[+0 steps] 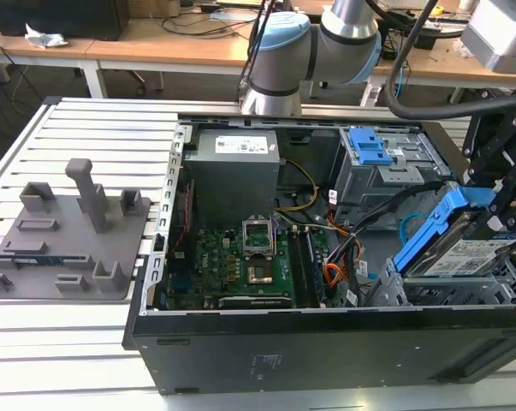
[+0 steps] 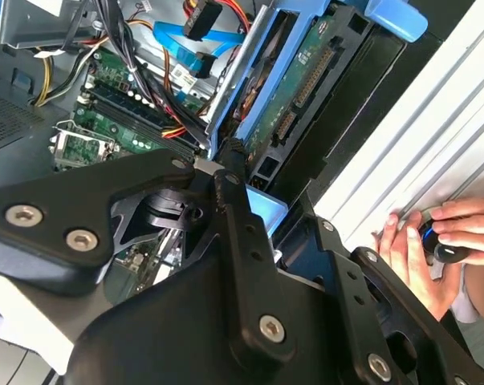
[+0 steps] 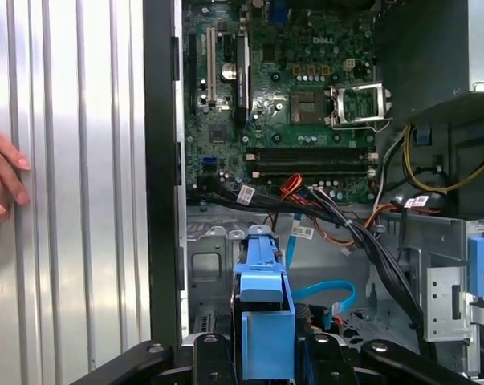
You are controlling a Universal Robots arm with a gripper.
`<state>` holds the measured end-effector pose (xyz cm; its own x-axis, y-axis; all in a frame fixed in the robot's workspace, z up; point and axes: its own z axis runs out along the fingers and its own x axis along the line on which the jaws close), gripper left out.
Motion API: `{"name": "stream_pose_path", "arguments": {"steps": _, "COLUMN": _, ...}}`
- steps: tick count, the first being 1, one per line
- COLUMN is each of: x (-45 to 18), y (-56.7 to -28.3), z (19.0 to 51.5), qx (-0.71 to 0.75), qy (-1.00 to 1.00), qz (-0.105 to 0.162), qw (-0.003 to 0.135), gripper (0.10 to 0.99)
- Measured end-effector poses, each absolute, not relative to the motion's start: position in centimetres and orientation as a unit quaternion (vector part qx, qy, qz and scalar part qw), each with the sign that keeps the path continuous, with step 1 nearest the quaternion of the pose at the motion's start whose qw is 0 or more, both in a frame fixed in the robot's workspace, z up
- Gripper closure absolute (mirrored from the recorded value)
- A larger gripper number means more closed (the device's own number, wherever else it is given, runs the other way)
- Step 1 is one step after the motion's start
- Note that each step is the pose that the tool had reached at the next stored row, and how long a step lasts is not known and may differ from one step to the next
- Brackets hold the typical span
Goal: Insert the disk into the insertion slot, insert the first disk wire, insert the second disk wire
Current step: 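Insert the disk into the insertion slot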
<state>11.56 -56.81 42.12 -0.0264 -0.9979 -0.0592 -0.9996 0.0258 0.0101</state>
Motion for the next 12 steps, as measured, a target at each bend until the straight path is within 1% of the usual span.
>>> {"name": "stream_pose_path", "arguments": {"steps": 3, "x": 11.56, "y": -56.81, "z": 41.71, "qx": -0.698, "qy": 0.716, "qz": 0.024, "qw": 0.018, "gripper": 0.71}}
{"name": "stream_pose_path", "arguments": {"steps": 4, "x": 11.56, "y": -56.81, "z": 41.7, "qx": -0.698, "qy": 0.716, "qz": 0.024, "qw": 0.018, "gripper": 0.655}}
{"name": "stream_pose_path", "arguments": {"steps": 5, "x": 11.56, "y": -56.81, "z": 41.68, "qx": -0.697, "qy": 0.716, "qz": 0.024, "qw": 0.018, "gripper": 0.529}}
{"name": "stream_pose_path", "arguments": {"steps": 6, "x": 11.56, "y": -56.81, "z": 41.67, "qx": -0.697, "qy": 0.716, "qz": 0.024, "qw": 0.018, "gripper": 0.529}}
{"name": "stream_pose_path", "arguments": {"steps": 7, "x": 11.55, "y": -56.81, "z": 41.67, "qx": -0.697, "qy": 0.716, "qz": 0.024, "qw": 0.018, "gripper": 0.463}}
{"name": "stream_pose_path", "arguments": {"steps": 12, "x": 11.56, "y": -56.81, "z": 41.66, "qx": -0.697, "qy": 0.716, "qz": 0.024, "qw": 0.018, "gripper": 0.463}}
